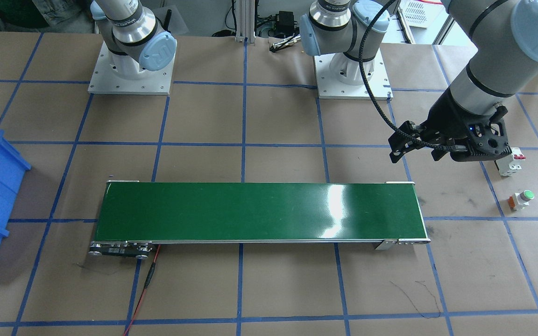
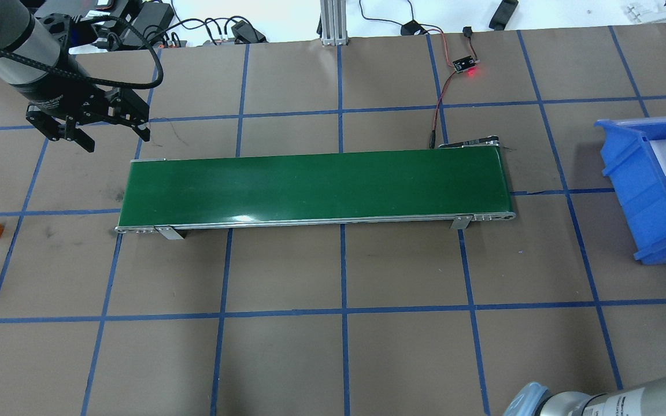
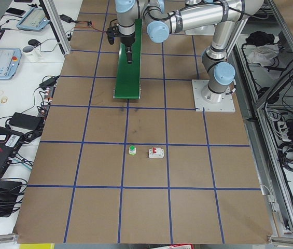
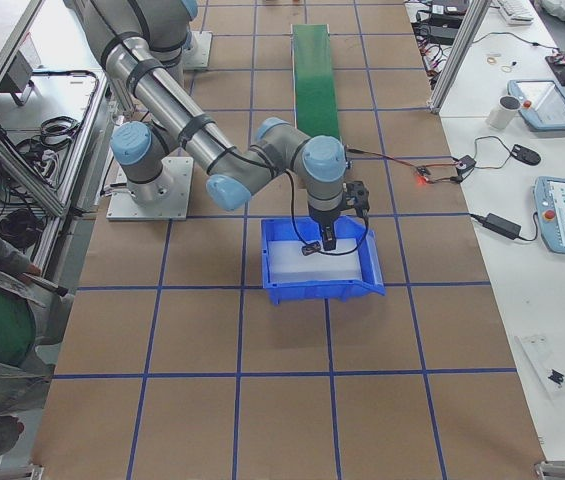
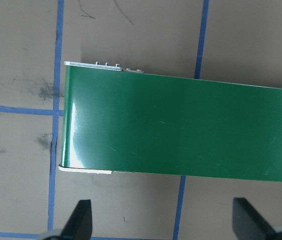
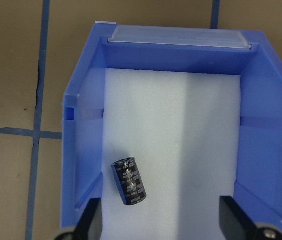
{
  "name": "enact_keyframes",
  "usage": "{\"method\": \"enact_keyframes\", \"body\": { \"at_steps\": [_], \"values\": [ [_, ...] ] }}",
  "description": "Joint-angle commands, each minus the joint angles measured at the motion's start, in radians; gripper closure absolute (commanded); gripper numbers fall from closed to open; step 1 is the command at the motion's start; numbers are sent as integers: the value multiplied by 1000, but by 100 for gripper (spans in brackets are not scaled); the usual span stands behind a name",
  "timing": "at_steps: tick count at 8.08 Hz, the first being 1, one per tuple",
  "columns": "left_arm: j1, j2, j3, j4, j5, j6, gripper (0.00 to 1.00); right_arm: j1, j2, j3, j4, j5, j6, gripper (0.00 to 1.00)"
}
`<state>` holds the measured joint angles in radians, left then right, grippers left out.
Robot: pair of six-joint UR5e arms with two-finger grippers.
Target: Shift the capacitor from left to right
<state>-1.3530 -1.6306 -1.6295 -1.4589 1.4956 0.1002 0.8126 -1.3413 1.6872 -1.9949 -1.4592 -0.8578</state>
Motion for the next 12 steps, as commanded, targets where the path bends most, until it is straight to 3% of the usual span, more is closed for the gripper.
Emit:
{"method": "enact_keyframes", "body": {
  "at_steps": [1,4,6,12],
  "values": [
    [0,0,0,0,-1,-1,0,7,-143,-14,128,-10,69,2],
    [0,0,0,0,-3,-1,0,112,-271,-35,229,-17,259,0],
    [0,0,0,0,-3,-1,0,242,-282,-84,319,-17,424,0],
    [0,0,0,0,-3,-1,0,554,-288,-89,320,-15,753,0]
  ]
}}
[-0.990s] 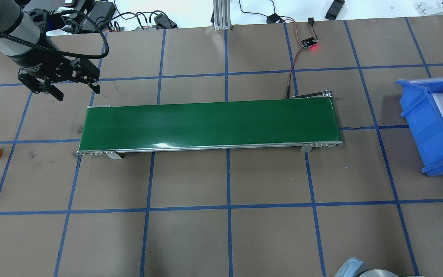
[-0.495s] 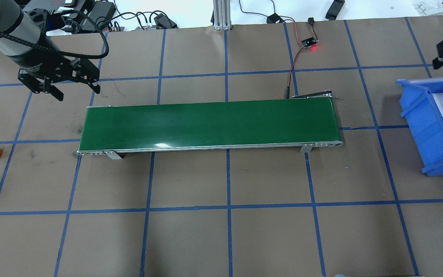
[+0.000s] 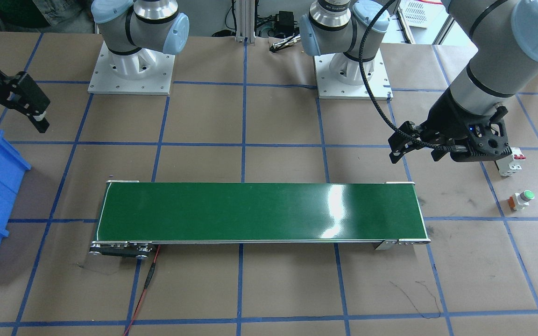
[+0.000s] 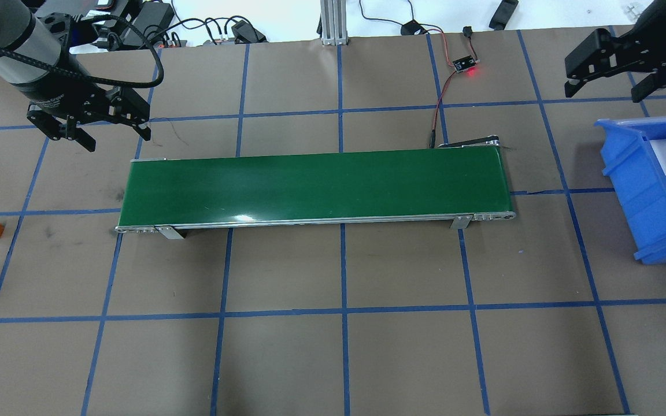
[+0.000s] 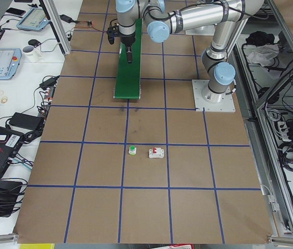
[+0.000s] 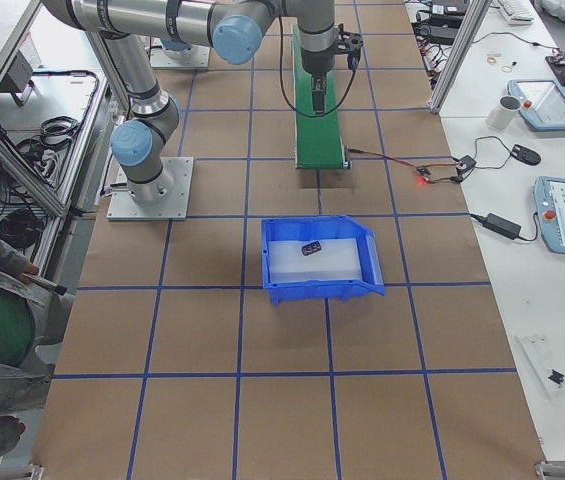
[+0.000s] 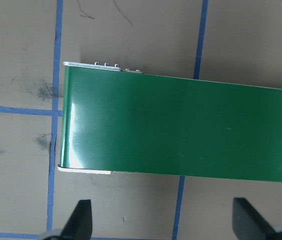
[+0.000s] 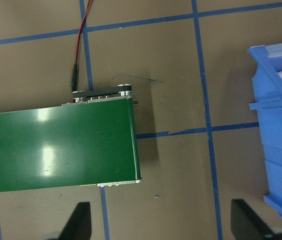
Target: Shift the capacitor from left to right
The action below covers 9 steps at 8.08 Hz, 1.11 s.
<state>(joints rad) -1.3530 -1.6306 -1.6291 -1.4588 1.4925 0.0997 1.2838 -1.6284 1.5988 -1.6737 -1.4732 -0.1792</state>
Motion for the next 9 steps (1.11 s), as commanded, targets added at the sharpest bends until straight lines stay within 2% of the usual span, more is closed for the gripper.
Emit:
{"method": "enact_keyframes", "body": {
  "at_steps": [1,4,6,9],
  "values": [
    [0,0,0,0,0,0,0,113,-1,0,-1,-1,136,0],
    [0,0,0,0,0,0,0,215,5,1,-8,-6,243,0],
    [0,0,0,0,0,0,0,245,5,1,-4,-88,259,0],
    [2,0,-2,0,3,2,0,250,-1,9,3,-113,285,0]
  ]
}}
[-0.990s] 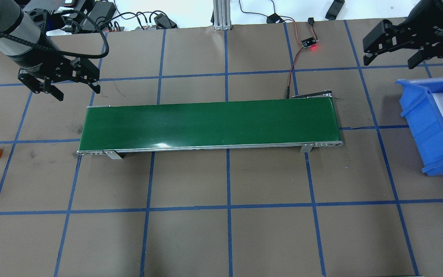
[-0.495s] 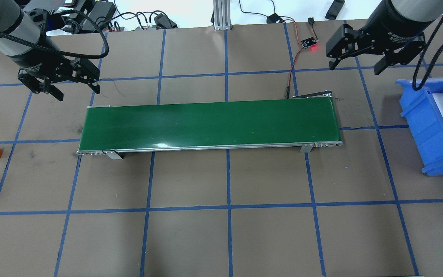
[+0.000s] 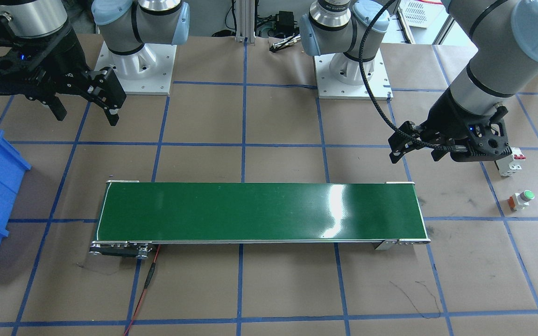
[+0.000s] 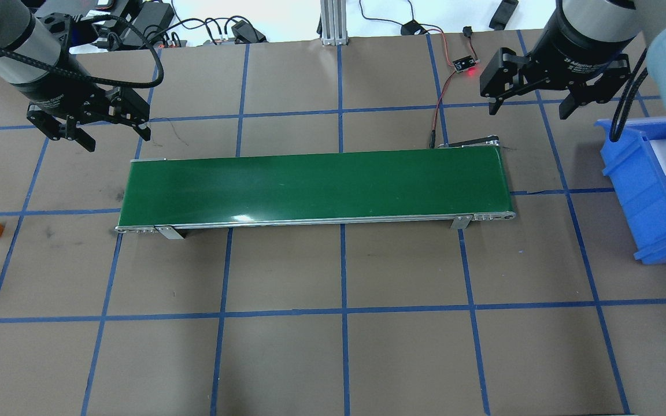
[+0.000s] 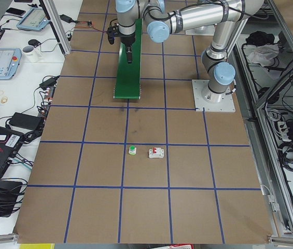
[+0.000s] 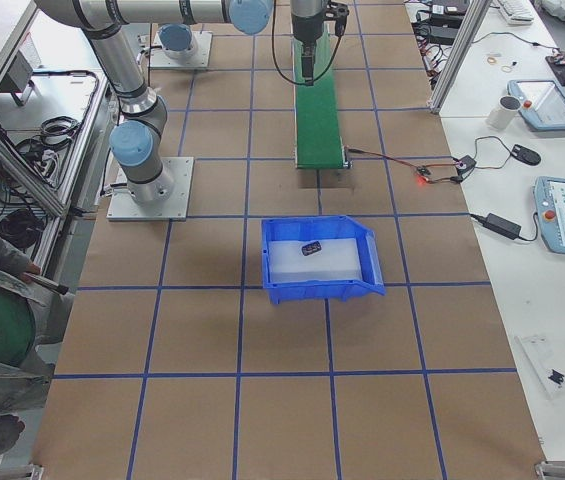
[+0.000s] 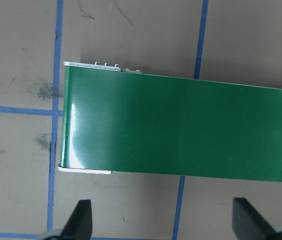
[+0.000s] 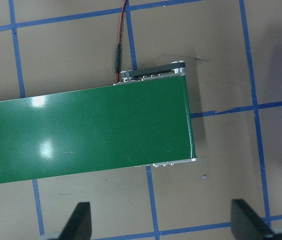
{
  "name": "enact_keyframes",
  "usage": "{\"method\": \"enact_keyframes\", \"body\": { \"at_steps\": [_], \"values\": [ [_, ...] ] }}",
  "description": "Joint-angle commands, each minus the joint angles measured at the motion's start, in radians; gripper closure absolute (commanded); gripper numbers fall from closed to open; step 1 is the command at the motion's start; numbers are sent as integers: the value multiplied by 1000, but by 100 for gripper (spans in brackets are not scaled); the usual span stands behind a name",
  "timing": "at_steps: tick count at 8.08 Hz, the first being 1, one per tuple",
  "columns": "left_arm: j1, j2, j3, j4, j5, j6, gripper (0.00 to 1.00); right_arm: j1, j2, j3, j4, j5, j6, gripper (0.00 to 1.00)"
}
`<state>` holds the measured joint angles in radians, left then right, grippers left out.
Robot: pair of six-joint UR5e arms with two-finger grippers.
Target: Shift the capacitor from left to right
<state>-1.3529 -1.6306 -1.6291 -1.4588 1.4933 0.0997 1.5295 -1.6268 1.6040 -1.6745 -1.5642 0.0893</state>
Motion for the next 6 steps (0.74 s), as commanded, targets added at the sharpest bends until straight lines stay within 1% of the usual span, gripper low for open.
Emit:
{"method": "enact_keyframes", "body": {
  "at_steps": [1,2,4,6],
  "values": [
    [3,0,-1,0,10,2,0,4,-2,5,4,-45,17,0],
    [3,0,-1,0,22,6,0,4,-1,5,2,-46,15,0],
    [6,-2,-3,0,88,5,0,4,1,7,1,-48,12,0],
    [5,3,0,-5,91,3,0,4,2,5,1,-50,4,0]
  ]
}}
